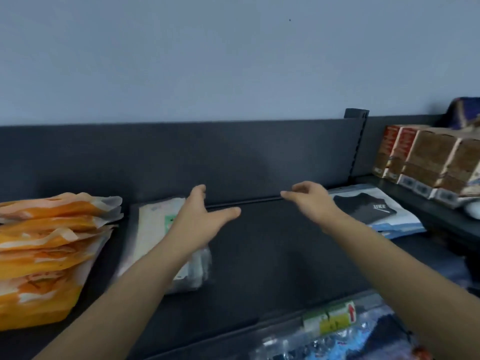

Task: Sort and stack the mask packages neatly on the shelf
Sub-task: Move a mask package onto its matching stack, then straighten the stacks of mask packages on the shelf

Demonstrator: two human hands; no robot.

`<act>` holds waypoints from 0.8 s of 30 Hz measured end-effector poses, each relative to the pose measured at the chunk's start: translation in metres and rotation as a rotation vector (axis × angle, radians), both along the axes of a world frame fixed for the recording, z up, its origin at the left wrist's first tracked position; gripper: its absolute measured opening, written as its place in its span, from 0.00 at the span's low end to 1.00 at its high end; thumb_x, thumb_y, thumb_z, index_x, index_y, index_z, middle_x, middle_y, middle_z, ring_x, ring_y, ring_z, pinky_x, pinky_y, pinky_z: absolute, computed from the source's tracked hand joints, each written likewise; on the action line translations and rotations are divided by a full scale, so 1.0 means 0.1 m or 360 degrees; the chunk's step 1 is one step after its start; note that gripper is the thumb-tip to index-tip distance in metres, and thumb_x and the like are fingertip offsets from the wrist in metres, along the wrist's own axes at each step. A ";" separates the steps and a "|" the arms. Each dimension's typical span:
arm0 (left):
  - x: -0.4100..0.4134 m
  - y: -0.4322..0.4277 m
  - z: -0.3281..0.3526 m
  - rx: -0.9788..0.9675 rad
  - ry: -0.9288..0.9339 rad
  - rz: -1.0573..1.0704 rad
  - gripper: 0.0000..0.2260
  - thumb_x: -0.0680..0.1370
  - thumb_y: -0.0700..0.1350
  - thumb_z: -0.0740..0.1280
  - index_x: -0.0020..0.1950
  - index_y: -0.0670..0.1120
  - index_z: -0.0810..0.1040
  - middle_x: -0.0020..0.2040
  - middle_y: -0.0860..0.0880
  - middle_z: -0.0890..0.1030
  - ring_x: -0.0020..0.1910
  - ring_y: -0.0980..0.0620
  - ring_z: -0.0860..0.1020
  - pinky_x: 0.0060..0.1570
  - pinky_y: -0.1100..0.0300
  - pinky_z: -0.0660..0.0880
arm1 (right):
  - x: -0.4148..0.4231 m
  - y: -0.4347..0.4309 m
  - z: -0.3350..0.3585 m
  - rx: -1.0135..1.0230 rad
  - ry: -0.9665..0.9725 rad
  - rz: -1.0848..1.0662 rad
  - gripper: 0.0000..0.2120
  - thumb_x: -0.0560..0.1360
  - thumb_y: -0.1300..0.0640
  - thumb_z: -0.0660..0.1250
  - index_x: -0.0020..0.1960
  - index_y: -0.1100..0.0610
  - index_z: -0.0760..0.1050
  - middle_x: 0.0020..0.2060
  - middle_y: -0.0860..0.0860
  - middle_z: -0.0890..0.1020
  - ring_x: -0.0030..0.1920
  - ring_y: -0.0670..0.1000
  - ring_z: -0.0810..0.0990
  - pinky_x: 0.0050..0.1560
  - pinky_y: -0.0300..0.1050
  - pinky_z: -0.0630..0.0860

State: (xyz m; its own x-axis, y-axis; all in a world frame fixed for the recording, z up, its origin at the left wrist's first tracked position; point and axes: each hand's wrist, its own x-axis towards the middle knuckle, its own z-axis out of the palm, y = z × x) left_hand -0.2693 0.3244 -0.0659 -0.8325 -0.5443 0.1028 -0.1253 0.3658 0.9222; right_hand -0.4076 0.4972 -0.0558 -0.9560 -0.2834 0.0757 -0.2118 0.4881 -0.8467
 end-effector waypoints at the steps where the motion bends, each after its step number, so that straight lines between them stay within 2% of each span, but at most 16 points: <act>1: -0.12 0.17 -0.02 0.0065 0.0015 -0.0058 0.43 0.68 0.53 0.77 0.77 0.47 0.58 0.74 0.49 0.65 0.71 0.51 0.66 0.68 0.56 0.65 | -0.15 0.23 0.01 0.0053 0.0047 -0.0087 0.25 0.73 0.48 0.70 0.65 0.59 0.73 0.61 0.54 0.78 0.61 0.54 0.75 0.62 0.49 0.71; 3: -0.36 0.51 -0.08 0.0193 -0.0046 -0.0171 0.41 0.71 0.52 0.75 0.77 0.46 0.58 0.74 0.49 0.66 0.70 0.51 0.67 0.63 0.60 0.65 | -0.47 0.69 -0.02 0.0183 0.0087 -0.0234 0.24 0.73 0.48 0.69 0.63 0.60 0.72 0.59 0.57 0.78 0.58 0.58 0.76 0.61 0.53 0.73; 6: -0.79 0.97 -0.22 0.0270 -0.0215 -0.0309 0.41 0.72 0.53 0.73 0.78 0.44 0.55 0.76 0.48 0.63 0.72 0.51 0.65 0.63 0.62 0.63 | -0.93 1.26 -0.12 0.0548 0.0074 -0.0407 0.31 0.73 0.42 0.65 0.67 0.61 0.67 0.64 0.61 0.74 0.61 0.63 0.73 0.59 0.55 0.73; 9: -1.25 1.35 -0.33 0.0177 -0.0400 -0.0364 0.44 0.72 0.57 0.72 0.79 0.44 0.52 0.77 0.48 0.61 0.74 0.50 0.62 0.64 0.61 0.61 | -1.24 1.61 -0.28 0.0929 0.0066 -0.0471 0.38 0.72 0.35 0.62 0.71 0.61 0.61 0.68 0.61 0.69 0.66 0.64 0.69 0.64 0.58 0.69; 11: -1.51 1.56 -0.40 -0.0040 -0.0498 -0.0354 0.43 0.72 0.59 0.71 0.78 0.43 0.54 0.77 0.47 0.62 0.73 0.49 0.64 0.65 0.59 0.64 | -1.39 1.72 -0.38 0.1055 0.0116 -0.0452 0.40 0.72 0.31 0.59 0.72 0.60 0.61 0.68 0.61 0.69 0.67 0.64 0.68 0.64 0.58 0.69; 15: -1.79 1.90 -0.46 -0.0610 -0.0686 -0.0333 0.38 0.71 0.69 0.64 0.72 0.46 0.64 0.69 0.47 0.71 0.66 0.45 0.70 0.63 0.52 0.69 | -1.52 1.74 -0.49 0.1105 0.0209 -0.0308 0.41 0.70 0.28 0.57 0.69 0.59 0.64 0.65 0.60 0.73 0.65 0.63 0.71 0.60 0.57 0.72; 18: -1.91 2.04 -0.56 -0.0867 -0.0688 -0.0257 0.36 0.71 0.71 0.61 0.68 0.46 0.67 0.65 0.46 0.75 0.65 0.43 0.70 0.63 0.48 0.66 | -1.58 1.72 -0.50 0.1090 0.0182 -0.0242 0.42 0.70 0.29 0.58 0.73 0.57 0.61 0.69 0.59 0.69 0.68 0.63 0.67 0.64 0.59 0.66; 21: -1.97 2.11 -0.64 -0.0933 -0.0553 -0.0249 0.38 0.70 0.72 0.60 0.69 0.45 0.65 0.65 0.46 0.74 0.65 0.44 0.70 0.64 0.47 0.66 | -1.65 1.71 -0.49 0.1058 0.0088 -0.0233 0.42 0.70 0.28 0.56 0.74 0.55 0.59 0.71 0.58 0.66 0.69 0.63 0.66 0.66 0.61 0.62; 24: -1.93 2.18 -0.69 -0.0900 -0.0499 -0.0289 0.43 0.68 0.75 0.59 0.73 0.48 0.62 0.68 0.49 0.72 0.66 0.46 0.70 0.65 0.47 0.65 | -1.66 1.73 -0.53 0.1021 0.0040 -0.0221 0.41 0.69 0.29 0.58 0.73 0.54 0.60 0.70 0.58 0.68 0.68 0.63 0.67 0.66 0.61 0.61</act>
